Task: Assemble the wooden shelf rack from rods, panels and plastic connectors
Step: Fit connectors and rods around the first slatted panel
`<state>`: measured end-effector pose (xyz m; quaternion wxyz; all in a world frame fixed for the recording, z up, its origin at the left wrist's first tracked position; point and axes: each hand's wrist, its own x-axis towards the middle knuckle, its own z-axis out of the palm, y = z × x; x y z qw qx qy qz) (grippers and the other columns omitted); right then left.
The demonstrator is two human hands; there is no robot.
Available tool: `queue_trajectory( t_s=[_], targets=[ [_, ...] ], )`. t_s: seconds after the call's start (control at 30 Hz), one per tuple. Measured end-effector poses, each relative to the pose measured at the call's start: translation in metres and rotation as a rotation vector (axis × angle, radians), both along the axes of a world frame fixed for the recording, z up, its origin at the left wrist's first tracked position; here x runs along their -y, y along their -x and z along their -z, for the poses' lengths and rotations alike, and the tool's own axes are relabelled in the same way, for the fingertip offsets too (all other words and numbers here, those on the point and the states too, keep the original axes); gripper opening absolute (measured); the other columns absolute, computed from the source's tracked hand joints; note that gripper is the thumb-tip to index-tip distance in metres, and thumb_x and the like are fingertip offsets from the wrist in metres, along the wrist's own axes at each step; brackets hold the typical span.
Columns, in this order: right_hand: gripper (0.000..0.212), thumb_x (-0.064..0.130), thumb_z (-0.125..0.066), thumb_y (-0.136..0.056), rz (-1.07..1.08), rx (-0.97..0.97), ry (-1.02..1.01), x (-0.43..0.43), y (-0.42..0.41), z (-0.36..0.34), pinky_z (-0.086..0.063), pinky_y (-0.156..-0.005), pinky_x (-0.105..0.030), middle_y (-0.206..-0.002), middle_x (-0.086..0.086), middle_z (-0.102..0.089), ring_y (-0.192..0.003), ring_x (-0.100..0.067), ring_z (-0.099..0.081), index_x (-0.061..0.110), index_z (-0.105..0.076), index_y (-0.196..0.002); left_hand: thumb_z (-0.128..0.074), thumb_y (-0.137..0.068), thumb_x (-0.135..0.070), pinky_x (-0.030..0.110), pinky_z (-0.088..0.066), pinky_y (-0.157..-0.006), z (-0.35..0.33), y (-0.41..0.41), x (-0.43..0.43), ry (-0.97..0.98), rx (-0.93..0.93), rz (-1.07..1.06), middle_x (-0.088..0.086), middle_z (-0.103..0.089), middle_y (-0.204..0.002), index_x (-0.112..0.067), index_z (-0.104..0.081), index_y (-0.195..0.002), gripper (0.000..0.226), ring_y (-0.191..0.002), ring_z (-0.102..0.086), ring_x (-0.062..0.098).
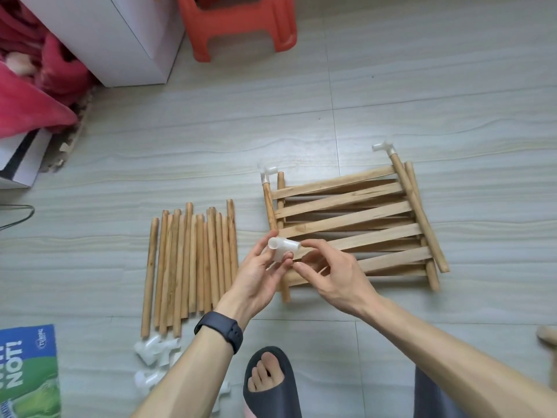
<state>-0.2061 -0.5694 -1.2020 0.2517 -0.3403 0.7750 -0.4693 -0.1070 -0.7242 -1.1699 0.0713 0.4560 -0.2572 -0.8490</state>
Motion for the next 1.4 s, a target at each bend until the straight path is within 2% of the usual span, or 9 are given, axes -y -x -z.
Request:
queue_trajectory(
  t_s=[0.2, 0.3, 0.43, 0.57, 0.67, 0.77, 0.9, 1.23, 1.4],
  targets=[
    [0.015, 0.042, -0.067, -0.095, 0.085, 0.076, -0.068, 0.0, 0.011, 0.006, -0.045, -0.069, -0.01, -0.083, 0.018, -0.071, -0.079, -0.001, -0.067, 0.035, -0.067, -0.108, -0.056, -0.103, -0.019, 0.028, -0.059, -0.072, 0.003, -0.001, -0.013, 0.077, 0.042, 0.222, 0.009, -0.075, -0.095, -0.01, -0.077, -0.108, 0.024, -0.079, -0.072, 0.022],
    [0.013, 0.042, -0.067, -0.094, 0.113, 0.162, -0.129, 0.002, 0.013, 0.005, -0.047, -0.068, -0.011, -0.079, 0.014, -0.072, -0.077, 0.0, -0.067, 0.03, -0.07, -0.095, -0.062, -0.1, -0.023, 0.031, -0.06, -0.076, 0.006, -0.007, -0.014, 0.172, 0.092, 0.283, 0.004, -0.077, -0.098, -0.014, -0.077, -0.109, 0.019, -0.089, -0.074, 0.028],
    [0.012, 0.037, -0.064, -0.097, -0.078, 0.252, -0.239, -0.001, 0.019, -0.002, -0.05, -0.071, -0.021, -0.078, 0.012, -0.074, -0.073, -0.002, -0.068, 0.028, -0.07, -0.093, -0.072, -0.09, -0.035, 0.037, -0.057, -0.092, 0.002, -0.018, -0.008, 0.208, 0.081, 0.321, 0.01, -0.074, -0.116, -0.013, -0.07, -0.12, 0.037, -0.107, -0.072, 0.03],
    [0.015, 0.039, -0.063, -0.098, -0.292, 0.242, -0.38, -0.008, 0.014, 0.0, -0.054, -0.073, -0.025, -0.077, 0.011, -0.074, -0.073, -0.003, -0.068, 0.027, -0.068, -0.09, -0.088, -0.076, -0.036, 0.027, -0.058, -0.082, 0.0, -0.04, -0.01, 0.293, 0.178, 0.441, 0.014, -0.076, -0.109, -0.009, -0.065, -0.121, 0.057, -0.101, -0.074, 0.027],
    [0.02, 0.047, -0.062, -0.094, -0.329, 0.072, -0.417, -0.017, 0.005, 0.01, -0.05, -0.076, -0.027, -0.085, 0.012, -0.068, -0.079, -0.004, -0.062, 0.028, -0.067, -0.093, -0.083, -0.073, -0.039, 0.027, -0.058, -0.081, 0.008, -0.061, -0.023, 0.308, 0.24, 0.56, 0.005, -0.077, -0.093, -0.013, -0.065, -0.115, 0.052, -0.094, -0.075, 0.023],
    [0.036, 0.055, -0.055, -0.096, -0.3, -0.209, -0.495, -0.023, 0.001, 0.018, -0.051, -0.082, -0.035, -0.118, 0.009, -0.054, -0.097, -0.014, -0.061, 0.031, -0.06, -0.123, -0.077, -0.077, -0.039, 0.027, -0.059, -0.082, 0.02, -0.077, -0.035, 0.292, 0.274, 0.618, 0.004, -0.077, -0.086, -0.016, -0.069, -0.107, 0.039, -0.09, -0.075, 0.02],
    [0.038, 0.048, -0.055, -0.097, -0.381, -0.424, -0.584, -0.023, 0.003, 0.027, -0.046, -0.072, -0.032, -0.132, 0.005, -0.043, -0.11, -0.022, -0.056, 0.032, -0.051, -0.132, -0.07, -0.092, -0.024, 0.027, -0.061, -0.081, 0.032, -0.081, -0.039, 0.25, 0.341, 0.527, 0.014, -0.077, -0.095, -0.015, -0.071, -0.1, 0.013, -0.092, -0.076, 0.023],
    [0.047, 0.031, -0.056, -0.099, -0.396, -0.486, -0.649, -0.02, 0.009, 0.035, -0.054, -0.075, -0.04, -0.138, 0.001, -0.043, -0.117, -0.025, -0.049, 0.029, -0.04, -0.143, -0.071, -0.094, -0.025, 0.025, -0.059, -0.078, 0.044, -0.091, -0.04, 0.222, 0.289, 0.404, 0.006, -0.079, -0.092, -0.019, -0.073, -0.102, 0.01, -0.096, -0.075, 0.024],
    [0.042, 0.024, -0.051, -0.101, -0.39, -0.473, -0.638, -0.018, 0.01, 0.036, -0.053, -0.073, -0.041, -0.131, 0.001, -0.049, -0.113, -0.026, -0.051, 0.031, -0.043, -0.141, -0.07, -0.095, -0.02, 0.025, -0.058, -0.081, 0.046, -0.089, -0.038, 0.231, 0.246, 0.439, 0.011, -0.075, -0.109, -0.015, -0.062, -0.12, 0.026, -0.101, -0.074, 0.023]
  ],
)
